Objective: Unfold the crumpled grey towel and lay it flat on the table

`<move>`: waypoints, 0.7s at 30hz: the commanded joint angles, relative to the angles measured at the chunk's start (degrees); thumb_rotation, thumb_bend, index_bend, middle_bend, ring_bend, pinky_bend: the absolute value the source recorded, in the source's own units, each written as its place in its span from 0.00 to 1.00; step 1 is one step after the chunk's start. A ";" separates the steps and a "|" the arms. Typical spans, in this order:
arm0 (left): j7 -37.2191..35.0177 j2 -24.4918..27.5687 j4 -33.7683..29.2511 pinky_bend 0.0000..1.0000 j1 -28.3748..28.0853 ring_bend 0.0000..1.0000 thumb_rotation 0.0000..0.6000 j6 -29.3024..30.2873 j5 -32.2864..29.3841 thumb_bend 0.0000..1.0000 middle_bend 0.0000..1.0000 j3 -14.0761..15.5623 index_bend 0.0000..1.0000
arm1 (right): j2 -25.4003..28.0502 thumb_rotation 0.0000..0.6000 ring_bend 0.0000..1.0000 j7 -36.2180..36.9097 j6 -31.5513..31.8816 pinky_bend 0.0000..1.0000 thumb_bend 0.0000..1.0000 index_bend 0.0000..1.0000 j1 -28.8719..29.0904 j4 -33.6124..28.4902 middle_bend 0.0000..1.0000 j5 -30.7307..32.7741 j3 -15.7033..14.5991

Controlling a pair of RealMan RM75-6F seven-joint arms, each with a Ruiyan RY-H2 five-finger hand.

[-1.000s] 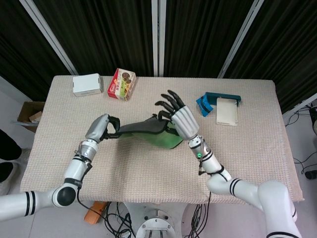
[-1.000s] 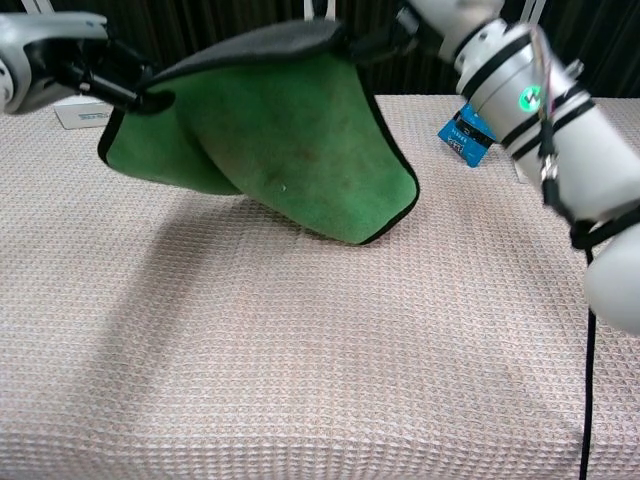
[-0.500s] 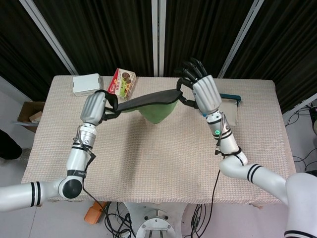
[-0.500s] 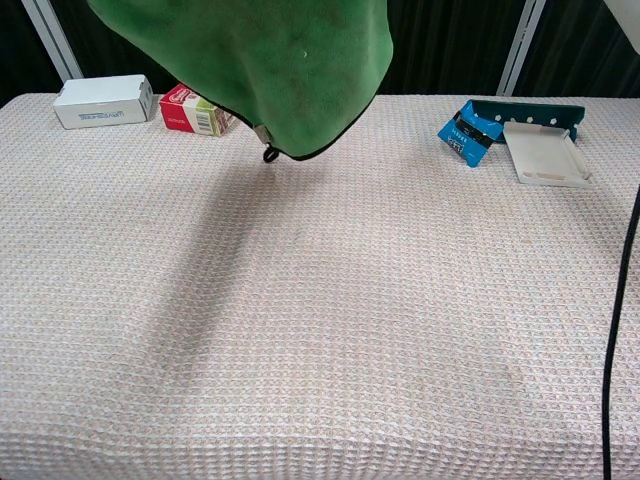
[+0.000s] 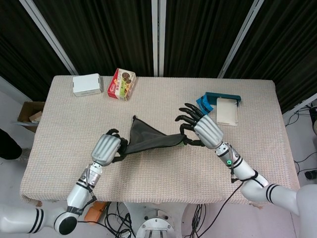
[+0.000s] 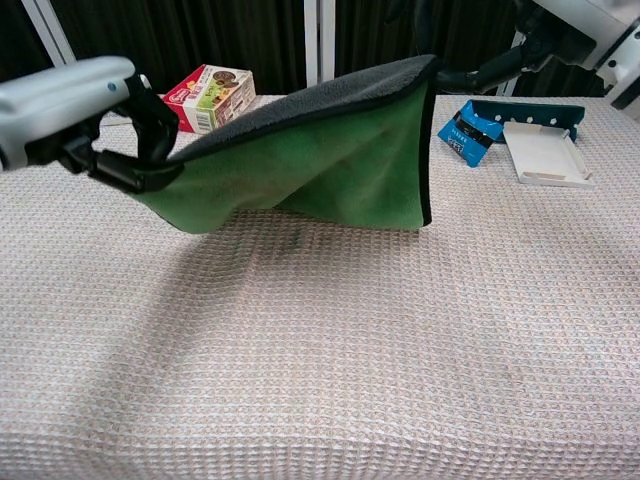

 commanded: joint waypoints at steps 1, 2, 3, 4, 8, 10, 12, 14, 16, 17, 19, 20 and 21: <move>1.66 -0.99 -1.55 0.26 1.49 0.53 1.00 -0.15 2.21 0.42 0.67 1.71 0.71 | 3.02 1.00 0.15 -0.86 1.22 0.11 0.48 0.73 -1.76 -3.16 0.32 -0.60 -0.89; 1.93 -1.01 -1.94 0.26 1.64 0.53 1.00 -0.35 2.46 0.42 0.67 1.84 0.71 | 3.98 1.00 0.15 -1.04 0.97 0.11 0.48 0.73 -2.06 -4.17 0.32 -0.69 -1.26; 2.38 -0.94 -2.50 0.26 1.78 0.53 1.00 -0.77 2.68 0.42 0.67 2.05 0.71 | 5.24 1.00 0.15 -1.51 0.45 0.11 0.48 0.73 -2.42 -5.39 0.32 -0.96 -1.94; 2.61 -0.92 -2.91 0.26 1.89 0.53 1.00 -1.11 2.78 0.42 0.67 2.19 0.71 | 6.11 1.00 0.15 -2.00 -0.10 0.11 0.48 0.73 -2.65 -6.20 0.32 -1.29 -2.62; 4.16 -1.05 -3.43 0.26 2.32 0.53 1.00 -2.52 3.80 0.42 0.67 3.23 0.71 | 7.86 1.00 0.15 -3.60 -2.12 0.11 0.48 0.73 -3.36 -8.42 0.32 -2.71 -5.07; 5.46 -1.06 -3.43 0.26 2.63 0.53 1.00 -3.17 4.39 0.42 0.66 4.11 0.71 | 7.91 1.00 0.15 -3.98 -2.83 0.11 0.48 0.73 -3.62 -8.73 0.32 -3.49 -6.08; 6.74 -0.98 -3.65 0.26 3.08 0.53 1.00 -3.63 5.38 0.42 0.66 5.28 0.71 | 7.89 1.00 0.15 -4.41 -3.60 0.11 0.48 0.73 -3.86 -8.84 0.32 -4.37 -7.20; 8.30 -1.03 -3.50 0.26 3.53 0.53 1.00 -3.72 6.61 0.42 0.66 6.39 0.71 | 7.90 1.00 0.15 -5.01 -4.47 0.11 0.48 0.73 -4.03 -8.70 0.32 -5.27 -8.35; 10.04 -1.59 -2.78 0.26 4.05 0.53 1.00 -3.69 8.19 0.42 0.66 7.38 0.71 | 7.65 1.00 0.15 -5.62 -5.33 0.11 0.48 0.73 -4.27 -8.55 0.32 -6.12 -9.49; 10.62 -1.97 -2.37 0.26 4.27 0.53 1.00 -3.71 8.73 0.42 0.66 7.64 0.71 | 7.48 1.00 0.15 -5.87 -5.71 0.11 0.48 0.73 -4.35 -8.44 0.32 -6.44 -9.93; 11.91 -2.81 -1.42 0.26 4.63 0.52 1.00 -4.14 9.35 0.42 0.66 8.02 0.70 | 6.77 1.00 0.15 -6.61 -6.61 0.11 0.48 0.73 -4.47 -8.01 0.32 -6.98 -10.63; 12.43 -3.05 -1.11 0.25 4.70 0.51 1.00 -4.52 9.31 0.42 0.65 8.09 0.69 | 6.34 1.00 0.15 -6.66 -6.97 0.11 0.48 0.73 -4.50 -7.89 0.32 -7.12 -10.86; 13.14 -3.28 -0.82 0.25 4.77 0.50 1.00 -5.06 9.12 0.41 0.64 8.14 0.68 | 5.76 1.00 0.15 -6.80 -7.46 0.11 0.48 0.73 -4.47 -7.70 0.32 -7.38 -11.14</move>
